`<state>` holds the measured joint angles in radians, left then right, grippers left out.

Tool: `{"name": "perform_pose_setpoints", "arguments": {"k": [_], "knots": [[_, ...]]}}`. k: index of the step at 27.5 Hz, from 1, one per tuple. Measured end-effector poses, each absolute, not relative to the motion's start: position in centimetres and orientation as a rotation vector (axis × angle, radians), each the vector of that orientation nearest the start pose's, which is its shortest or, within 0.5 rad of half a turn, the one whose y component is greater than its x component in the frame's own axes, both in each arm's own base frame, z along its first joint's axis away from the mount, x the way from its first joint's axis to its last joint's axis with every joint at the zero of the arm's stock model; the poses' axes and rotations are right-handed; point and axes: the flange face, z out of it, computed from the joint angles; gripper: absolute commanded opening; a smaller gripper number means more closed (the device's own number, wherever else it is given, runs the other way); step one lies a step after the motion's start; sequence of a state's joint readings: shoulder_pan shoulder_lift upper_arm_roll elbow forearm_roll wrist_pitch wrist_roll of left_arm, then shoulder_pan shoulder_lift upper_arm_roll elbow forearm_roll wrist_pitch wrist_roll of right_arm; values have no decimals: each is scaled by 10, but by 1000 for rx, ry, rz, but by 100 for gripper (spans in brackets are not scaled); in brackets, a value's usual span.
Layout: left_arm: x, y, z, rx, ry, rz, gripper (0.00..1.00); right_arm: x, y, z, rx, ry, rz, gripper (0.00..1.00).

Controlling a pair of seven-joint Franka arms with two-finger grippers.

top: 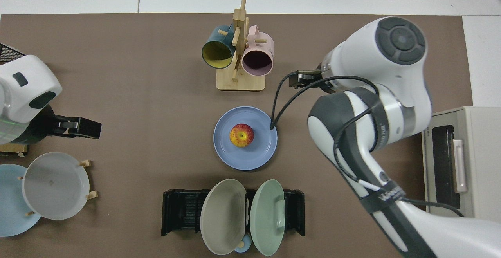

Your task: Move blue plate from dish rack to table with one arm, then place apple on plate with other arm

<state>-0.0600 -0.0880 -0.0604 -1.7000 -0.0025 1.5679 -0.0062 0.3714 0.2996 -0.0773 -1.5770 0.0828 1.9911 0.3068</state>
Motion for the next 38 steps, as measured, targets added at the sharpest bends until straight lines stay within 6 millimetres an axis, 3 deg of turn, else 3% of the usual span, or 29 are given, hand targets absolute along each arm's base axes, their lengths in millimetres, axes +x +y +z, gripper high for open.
{"name": "perform_pose_setpoints", "arguments": {"k": [9, 12, 14, 17, 24, 27, 32, 38], "knots": [[521, -65, 611, -3130, 178, 69, 100, 641, 36, 485, -3079, -217, -72, 100], [521, -65, 611, -3130, 178, 69, 100, 635, -3, 497, -3081, -224, -70, 100], [521, -65, 611, -3130, 178, 69, 100, 630, -19, 507, -3088, -217, -67, 100], [521, -65, 611, -3130, 178, 69, 100, 621, -27, 524, -3101, -209, -74, 100], [521, -65, 611, -3130, 178, 69, 100, 602, -18, 564, -3114, -211, -120, 100], [521, -65, 611, -3130, 178, 69, 100, 592, -15, 572, -3114, -194, -94, 100], [521, -64, 611, -3130, 178, 70, 100, 581, -14, 574, -3118, -195, -81, 100], [521, -64, 611, -3130, 178, 70, 100, 568, -14, 559, -3120, -178, -91, 100]]}}
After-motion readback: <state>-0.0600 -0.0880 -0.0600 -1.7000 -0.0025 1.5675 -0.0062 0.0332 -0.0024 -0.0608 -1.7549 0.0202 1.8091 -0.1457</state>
